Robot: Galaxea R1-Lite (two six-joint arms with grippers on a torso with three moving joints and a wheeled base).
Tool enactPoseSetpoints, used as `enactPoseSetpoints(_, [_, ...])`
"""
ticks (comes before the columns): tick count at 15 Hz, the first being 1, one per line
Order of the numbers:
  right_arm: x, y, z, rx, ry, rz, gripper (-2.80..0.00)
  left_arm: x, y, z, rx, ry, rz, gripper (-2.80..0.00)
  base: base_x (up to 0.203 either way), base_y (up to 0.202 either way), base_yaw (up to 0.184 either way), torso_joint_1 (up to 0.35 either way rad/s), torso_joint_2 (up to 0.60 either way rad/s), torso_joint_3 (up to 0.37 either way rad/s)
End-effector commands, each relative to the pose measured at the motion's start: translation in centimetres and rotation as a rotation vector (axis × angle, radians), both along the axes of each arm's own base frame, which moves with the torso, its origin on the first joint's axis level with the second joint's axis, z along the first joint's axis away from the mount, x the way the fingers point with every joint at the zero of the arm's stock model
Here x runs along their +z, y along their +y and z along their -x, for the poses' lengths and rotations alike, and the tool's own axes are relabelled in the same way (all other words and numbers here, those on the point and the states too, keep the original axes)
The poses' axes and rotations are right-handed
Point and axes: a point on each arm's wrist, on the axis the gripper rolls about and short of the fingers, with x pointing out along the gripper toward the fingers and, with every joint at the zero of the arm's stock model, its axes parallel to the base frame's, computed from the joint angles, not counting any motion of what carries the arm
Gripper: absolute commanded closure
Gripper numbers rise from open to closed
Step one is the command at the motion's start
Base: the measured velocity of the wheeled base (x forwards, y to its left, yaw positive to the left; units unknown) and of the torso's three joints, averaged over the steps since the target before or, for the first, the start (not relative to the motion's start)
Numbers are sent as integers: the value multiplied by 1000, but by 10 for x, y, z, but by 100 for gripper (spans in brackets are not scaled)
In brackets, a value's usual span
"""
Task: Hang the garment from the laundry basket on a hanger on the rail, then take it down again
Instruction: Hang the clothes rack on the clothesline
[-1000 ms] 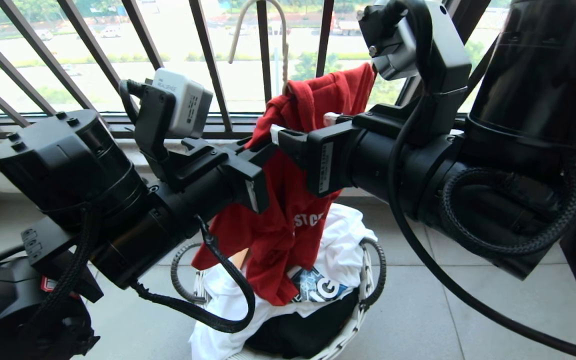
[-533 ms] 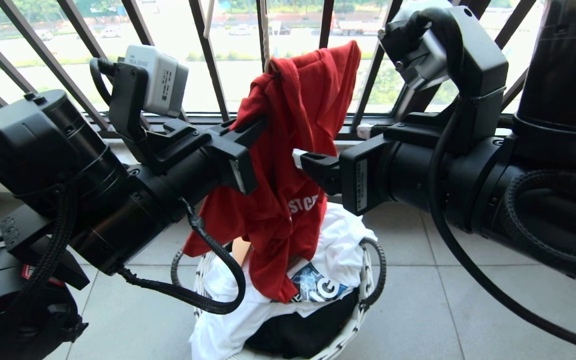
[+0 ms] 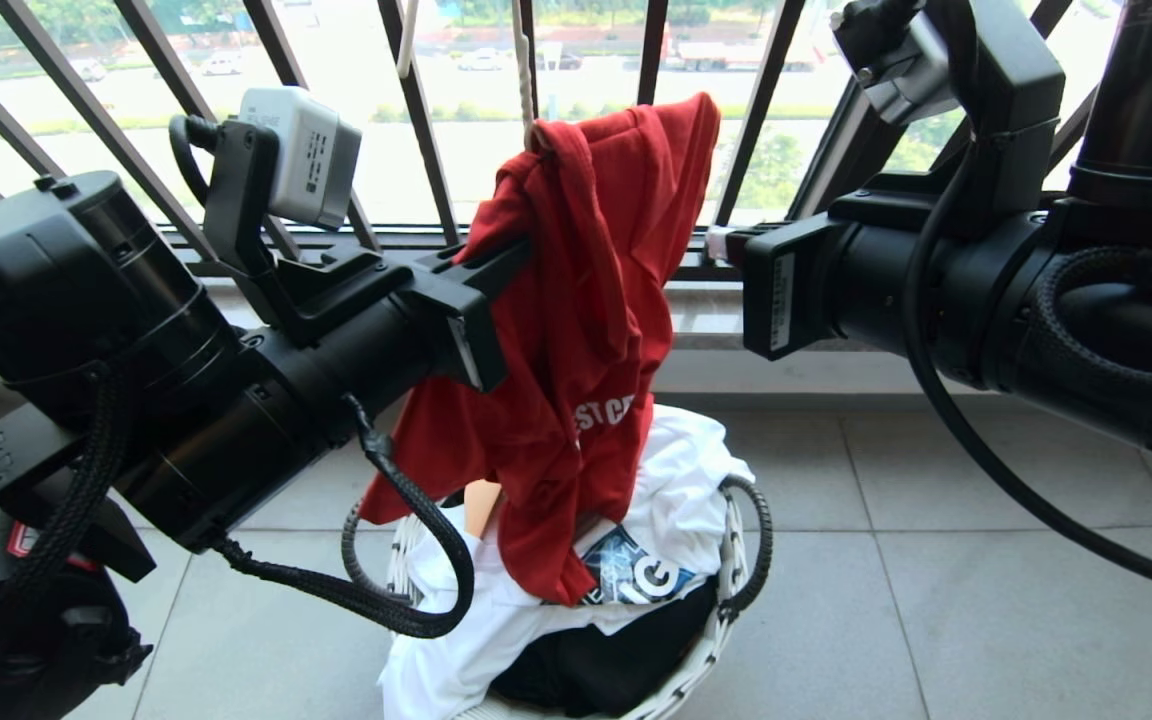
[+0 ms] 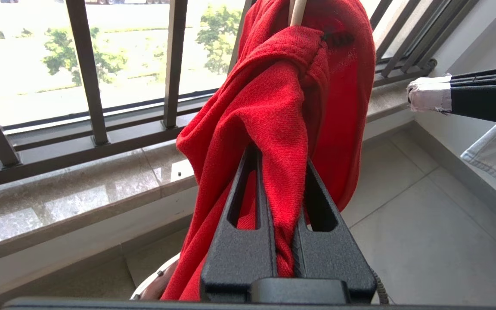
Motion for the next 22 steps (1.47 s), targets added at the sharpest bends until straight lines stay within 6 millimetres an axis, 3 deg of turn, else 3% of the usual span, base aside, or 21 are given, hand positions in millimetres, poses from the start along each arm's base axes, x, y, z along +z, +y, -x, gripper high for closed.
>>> enactPoseSetpoints(1, [-3,-4,-5,-21,30,40,0,0,3,3,-47,46,-5,0,0,0,0,0,0,0])
enactPoseSetpoints(9, [2,-36,-15,-48,137,130,0,-12,37,-11,-341,172,-1,0,0,0,0,0,0,0])
enactPoseSetpoints(12, [0,-39,-8,39,166,140,0,-23,46,-17,-424,209,-45,0,0,0,0,0,0,0])
enactPoseSetpoints(16, [-15,-25,-1,190,224,178,0,-35,46,-22,-484,265,-81,0,0,0,0,0,0,0])
enactPoseSetpoints(17, [-19,-25,0,224,234,193,-280,-36,48,-21,-518,278,-95,0,0,0,0,0,0,0])
enactPoseSetpoints(22, [-28,-32,11,352,216,268,-280,-41,60,-20,-656,308,-142,0,0,0,0,0,0,0])
